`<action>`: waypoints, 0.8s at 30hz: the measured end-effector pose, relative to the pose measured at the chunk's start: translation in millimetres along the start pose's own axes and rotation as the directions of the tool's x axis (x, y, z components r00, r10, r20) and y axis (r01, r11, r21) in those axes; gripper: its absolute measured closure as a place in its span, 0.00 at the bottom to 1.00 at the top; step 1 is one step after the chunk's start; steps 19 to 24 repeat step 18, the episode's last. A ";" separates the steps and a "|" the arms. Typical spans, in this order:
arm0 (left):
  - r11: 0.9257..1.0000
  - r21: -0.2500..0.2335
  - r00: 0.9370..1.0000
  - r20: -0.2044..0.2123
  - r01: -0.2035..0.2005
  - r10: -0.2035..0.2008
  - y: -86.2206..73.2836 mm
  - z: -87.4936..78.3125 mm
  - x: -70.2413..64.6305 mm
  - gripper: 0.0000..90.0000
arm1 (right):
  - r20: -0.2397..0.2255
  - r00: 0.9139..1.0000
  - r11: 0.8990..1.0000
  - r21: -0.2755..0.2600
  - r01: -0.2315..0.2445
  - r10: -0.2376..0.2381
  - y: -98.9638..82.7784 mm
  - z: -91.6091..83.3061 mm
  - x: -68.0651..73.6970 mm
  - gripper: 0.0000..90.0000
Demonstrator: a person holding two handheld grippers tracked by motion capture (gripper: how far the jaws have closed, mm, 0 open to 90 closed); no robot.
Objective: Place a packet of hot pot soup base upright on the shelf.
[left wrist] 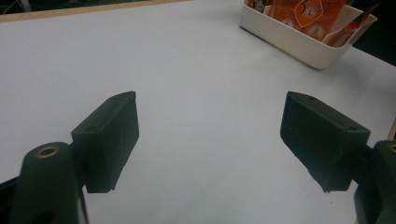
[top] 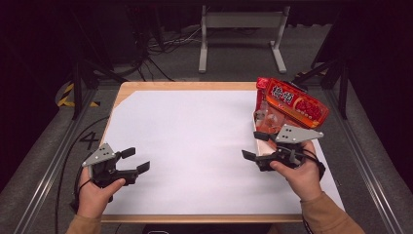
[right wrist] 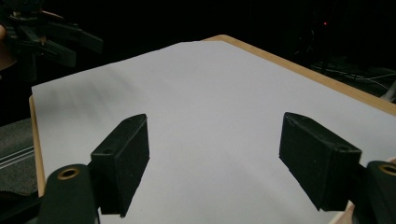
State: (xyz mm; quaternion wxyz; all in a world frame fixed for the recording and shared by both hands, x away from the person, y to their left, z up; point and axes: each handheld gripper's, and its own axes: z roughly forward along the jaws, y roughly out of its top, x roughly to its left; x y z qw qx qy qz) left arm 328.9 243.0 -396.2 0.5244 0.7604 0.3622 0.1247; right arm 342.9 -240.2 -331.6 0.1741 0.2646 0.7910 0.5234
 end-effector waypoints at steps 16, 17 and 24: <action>1.000 0.014 1.000 0.009 0.001 -0.001 -15.6 7.1 -2.7 0.20 | 0.008 1.000 0.999 0.048 -0.019 0.019 -58.1 58.4 24.3 0.25; 1.000 0.009 1.000 0.011 0.006 -0.006 -15.8 7.0 -2.7 0.19 | 0.012 1.000 0.999 0.049 -0.018 0.018 -59.7 59.1 23.5 0.25; 1.000 0.003 1.000 0.006 0.003 -0.003 -15.7 6.4 -1.9 0.19 | 0.012 1.000 0.999 0.051 -0.019 0.018 -60.4 59.3 22.8 0.25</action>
